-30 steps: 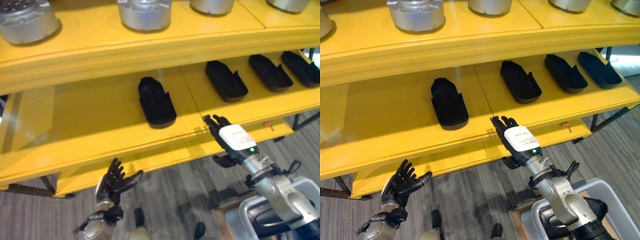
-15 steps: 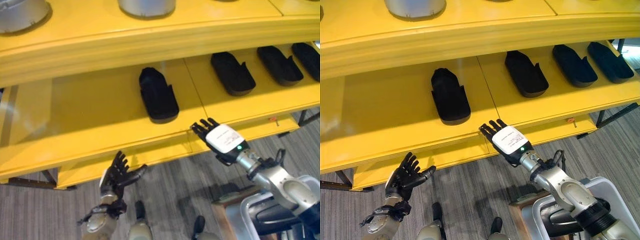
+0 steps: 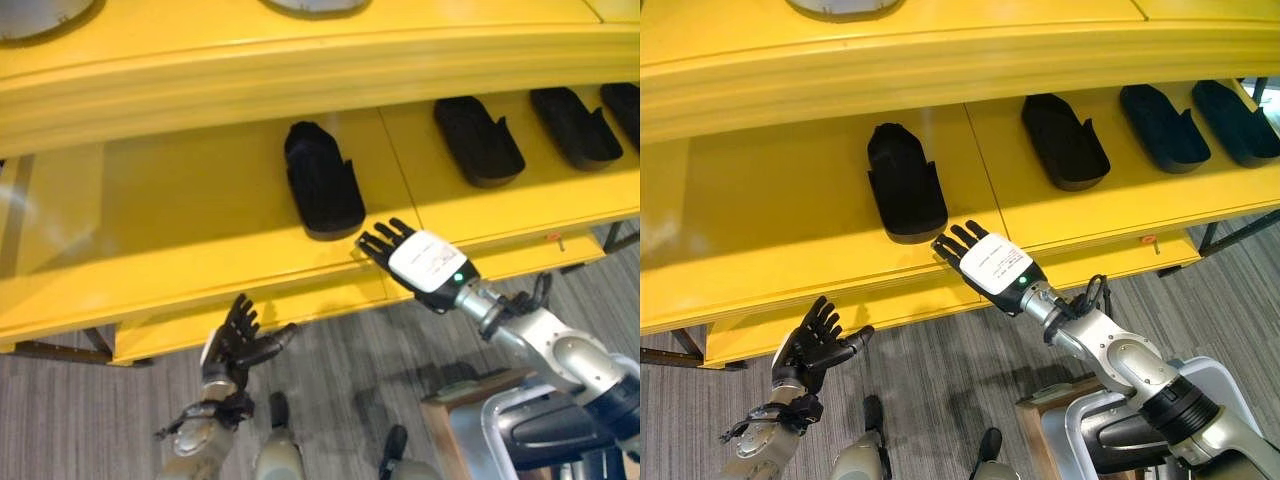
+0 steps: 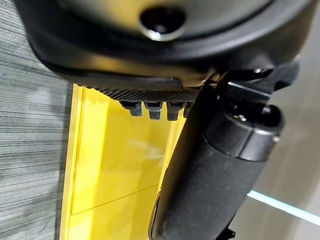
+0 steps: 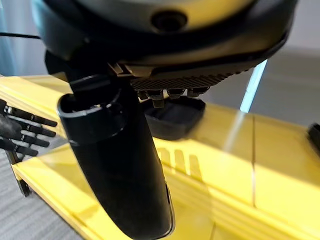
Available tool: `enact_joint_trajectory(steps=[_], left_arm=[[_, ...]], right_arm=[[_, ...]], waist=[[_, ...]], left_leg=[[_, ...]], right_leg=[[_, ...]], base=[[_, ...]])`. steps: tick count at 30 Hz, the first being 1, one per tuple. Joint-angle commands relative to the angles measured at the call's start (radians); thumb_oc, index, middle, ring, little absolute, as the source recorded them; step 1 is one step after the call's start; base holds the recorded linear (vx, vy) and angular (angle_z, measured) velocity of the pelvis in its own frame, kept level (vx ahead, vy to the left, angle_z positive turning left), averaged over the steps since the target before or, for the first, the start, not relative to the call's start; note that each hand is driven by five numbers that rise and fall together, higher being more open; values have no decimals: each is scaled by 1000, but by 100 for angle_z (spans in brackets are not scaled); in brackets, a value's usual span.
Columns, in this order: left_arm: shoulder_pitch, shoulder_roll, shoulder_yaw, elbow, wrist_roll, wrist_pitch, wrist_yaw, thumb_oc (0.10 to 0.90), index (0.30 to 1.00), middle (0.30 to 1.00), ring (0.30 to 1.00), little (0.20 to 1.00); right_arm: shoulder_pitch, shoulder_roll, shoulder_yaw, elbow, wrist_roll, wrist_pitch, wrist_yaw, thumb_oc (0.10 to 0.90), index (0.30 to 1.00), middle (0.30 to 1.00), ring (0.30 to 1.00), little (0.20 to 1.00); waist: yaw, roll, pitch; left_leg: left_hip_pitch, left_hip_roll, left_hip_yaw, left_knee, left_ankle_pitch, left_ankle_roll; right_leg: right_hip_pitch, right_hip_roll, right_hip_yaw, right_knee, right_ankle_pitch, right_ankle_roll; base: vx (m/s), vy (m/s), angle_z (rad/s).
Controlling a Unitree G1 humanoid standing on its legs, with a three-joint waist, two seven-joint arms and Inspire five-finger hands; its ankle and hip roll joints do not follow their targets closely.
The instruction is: Move parts from the plastic box to the shelf.
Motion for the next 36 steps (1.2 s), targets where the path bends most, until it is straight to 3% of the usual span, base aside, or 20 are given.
enact_joint_trajectory(steps=[1,11,20,30,36], left_arm=[[-38,32,16,-106,9,-92,0,900,1000,1000,1000,1000],[-41,27,20,-103,13,-94,12,900,1000,1000,1000,1000],[-48,20,24,-96,11,-103,33,900,1000,1000,1000,1000],[-51,9,31,-95,28,-110,61,900,1000,1000,1000,1000],[-68,9,22,-96,33,-118,73,900,1000,1000,1000,1000]], right_arm=[[-160,-35,17,-102,47,12,-56,900,1000,1000,1000,1000],[-159,7,5,-106,93,23,-57,900,1000,1000,1000,1000],[-105,76,-54,-41,138,76,-96,900,1000,1000,1000,1000],[1,90,-162,-107,70,90,-174,900,1000,1000,1000,1000],[-9,84,-160,-120,19,95,-196,900,1000,1000,1000,1000]], waist=[[-4,-22,-23],[6,-23,-13],[6,-16,4],[-11,-6,19],[-17,-8,22]], left_leg=[[24,5,-31,-9,-30,-15],[10,-1,-37,-9,-28,-12],[-9,-13,-42,-9,-25,-7],[-25,-26,-33,-9,-28,0],[-24,-27,-20,-9,-31,1]], right_leg=[[-31,44,-6,0,-45,-19],[-39,38,-18,0,-39,-21],[-61,25,-23,0,-25,-18],[-85,7,-14,0,-14,-13],[-95,3,-2,0,-9,-11]], base=[[2,4,8],[0,1,2],[-2,22,6],[2,26,0],[1,11,-5]])
